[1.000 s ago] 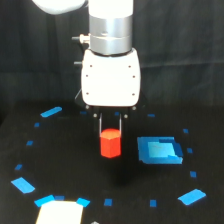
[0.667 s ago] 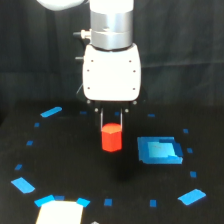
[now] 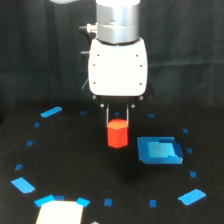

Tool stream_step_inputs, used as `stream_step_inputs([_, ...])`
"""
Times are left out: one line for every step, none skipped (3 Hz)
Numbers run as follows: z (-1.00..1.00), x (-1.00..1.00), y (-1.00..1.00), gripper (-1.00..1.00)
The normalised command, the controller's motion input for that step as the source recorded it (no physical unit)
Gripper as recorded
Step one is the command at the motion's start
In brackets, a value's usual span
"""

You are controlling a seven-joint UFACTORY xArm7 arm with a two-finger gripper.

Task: Pick up the red object from the table

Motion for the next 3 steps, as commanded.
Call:
stream_step_inputs([-0.6,0.25,-0.71,-1.0])
stream_step_inputs([-0.76,0.02,-0.13,-1.0])
stream_step_inputs([0.39,-0.29,0.48,-1.0])
